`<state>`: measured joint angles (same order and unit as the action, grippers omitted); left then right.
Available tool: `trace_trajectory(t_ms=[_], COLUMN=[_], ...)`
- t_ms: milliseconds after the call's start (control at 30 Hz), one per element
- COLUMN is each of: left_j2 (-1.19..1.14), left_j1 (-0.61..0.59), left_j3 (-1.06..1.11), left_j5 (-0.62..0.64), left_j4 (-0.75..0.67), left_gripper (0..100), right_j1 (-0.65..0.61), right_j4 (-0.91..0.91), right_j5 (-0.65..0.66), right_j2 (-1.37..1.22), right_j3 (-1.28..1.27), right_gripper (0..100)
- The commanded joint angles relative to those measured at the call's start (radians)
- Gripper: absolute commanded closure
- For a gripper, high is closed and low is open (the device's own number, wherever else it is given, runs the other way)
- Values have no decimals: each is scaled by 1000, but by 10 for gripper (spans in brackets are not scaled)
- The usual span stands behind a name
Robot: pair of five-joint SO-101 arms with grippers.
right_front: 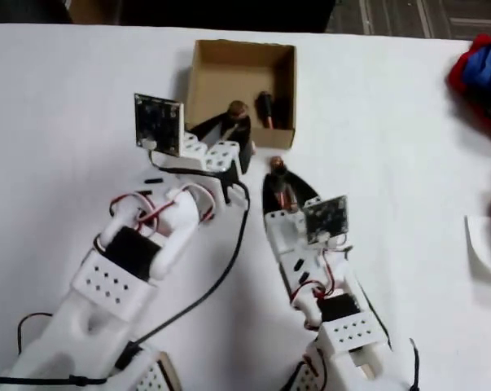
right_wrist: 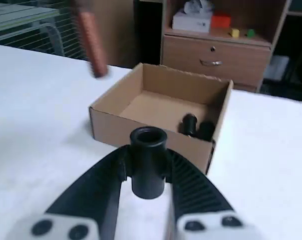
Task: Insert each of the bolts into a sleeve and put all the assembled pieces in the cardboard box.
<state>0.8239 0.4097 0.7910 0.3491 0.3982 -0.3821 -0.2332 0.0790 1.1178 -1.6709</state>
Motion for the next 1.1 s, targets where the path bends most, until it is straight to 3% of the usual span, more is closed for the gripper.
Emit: trace_trajectory(t_ms=[0, 133, 367, 467, 667, 1067], left_j2=[21, -48, -97, -97, -89, -97], left_j1=[55, 66, 107, 114, 110, 132], left_j3=[-8, -27, -64, -58, -125, -130], left_j5=[-9, -106, -115, -117, -115, -109], left_j4=[-34, -35, -35, -31, -23, 12], left_gripper=[976, 976, 976, 976, 976, 976], right_j1=[-28, -7, -1, 1, 1, 22], right_j4=[-1, 147, 475, 538, 529, 320], right_j5=[31, 28, 26, 26, 26, 26], right_j2=[99, 298, 633, 679, 631, 467], right_j3=[-21, -28, -26, -23, -25, -26], right_gripper=[979, 979, 979, 979, 979, 979])
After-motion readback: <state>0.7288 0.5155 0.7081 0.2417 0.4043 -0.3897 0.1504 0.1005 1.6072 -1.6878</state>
